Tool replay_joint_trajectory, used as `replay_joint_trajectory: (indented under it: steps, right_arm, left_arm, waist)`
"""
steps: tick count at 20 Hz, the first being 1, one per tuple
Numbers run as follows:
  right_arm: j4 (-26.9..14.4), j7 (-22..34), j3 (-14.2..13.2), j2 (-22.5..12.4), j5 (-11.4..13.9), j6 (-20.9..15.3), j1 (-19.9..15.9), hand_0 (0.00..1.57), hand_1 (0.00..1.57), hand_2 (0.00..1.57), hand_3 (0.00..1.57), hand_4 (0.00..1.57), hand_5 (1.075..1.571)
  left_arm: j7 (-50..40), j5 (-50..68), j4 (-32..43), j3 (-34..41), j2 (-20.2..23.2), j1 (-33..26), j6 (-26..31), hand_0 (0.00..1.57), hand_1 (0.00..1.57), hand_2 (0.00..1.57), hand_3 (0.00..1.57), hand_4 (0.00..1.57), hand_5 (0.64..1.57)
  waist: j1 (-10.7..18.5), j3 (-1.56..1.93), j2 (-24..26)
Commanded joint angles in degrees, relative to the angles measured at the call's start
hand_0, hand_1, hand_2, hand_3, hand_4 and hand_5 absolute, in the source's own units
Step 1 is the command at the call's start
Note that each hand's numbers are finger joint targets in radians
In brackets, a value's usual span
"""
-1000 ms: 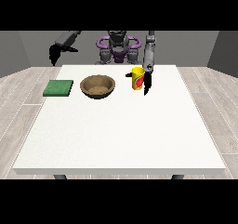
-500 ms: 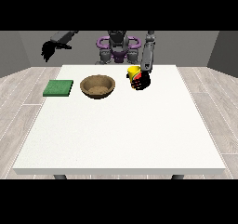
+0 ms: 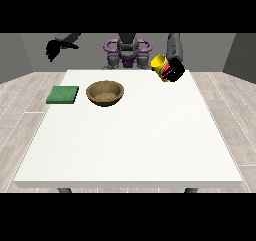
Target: Pick the cup and pour the ball into the bowl, then pick the bowl and place it on the pad
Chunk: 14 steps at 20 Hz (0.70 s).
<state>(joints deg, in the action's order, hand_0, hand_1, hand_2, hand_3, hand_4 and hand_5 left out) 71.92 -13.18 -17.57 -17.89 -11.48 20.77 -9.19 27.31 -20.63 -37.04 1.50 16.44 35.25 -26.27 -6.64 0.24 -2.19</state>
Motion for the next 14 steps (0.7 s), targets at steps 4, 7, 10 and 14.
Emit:
replay_joint_trajectory:
  steps: [4, 7, 10, 14]
  right_arm:
    - [-5.48, -1.38, -2.36, -3.33, -2.63, 4.65, -2.09, 0.0, 0.0, 0.0, 0.0, 0.0, 1.568]
    - [-6.15, -1.04, -1.31, -2.51, -1.08, 3.52, -1.71, 0.0, 0.0, 0.0, 0.0, 0.0, 1.569]
    - [-12.55, -7.82, -4.56, -5.7, -1.09, 6.17, -1.52, 0.0, 0.0, 0.0, 0.0, 0.0, 1.569]
    - [-11.5, -6.09, -3.09, -3.76, -0.6, 5.15, -0.19, 0.0, 0.0, 0.0, 0.0, 0.0, 1.57]
  left_arm:
    - [-17.23, -11.8, 1.48, -6.36, 1.81, 8.76, -4.22, 1.49, 1.49, 1.57, 1.57, 1.57, 1.273]
    - [-22.1, -17.52, 2.17, -9.68, 1.47, 10.12, -5.23, 1.49, 1.49, 1.57, 1.57, 1.51, 1.267]
    - [-26.34, -19.39, -1.32, -10.98, -1.67, 11.58, -2.74, 1.49, 1.49, 1.57, 1.57, 1.51, 1.267]
    - [-32.84, -26.96, -0.23, -15.08, -2.74, 12.42, -3.89, 1.5, 1.5, 1.57, 1.57, 1.51, 1.244]
  waist:
    - [-1.42, -0.14, 0.05]
    - [-1.06, -0.18, 1.13]
    - [2.28, -0.18, 0.51]
    - [1.24, -0.18, 3.64]
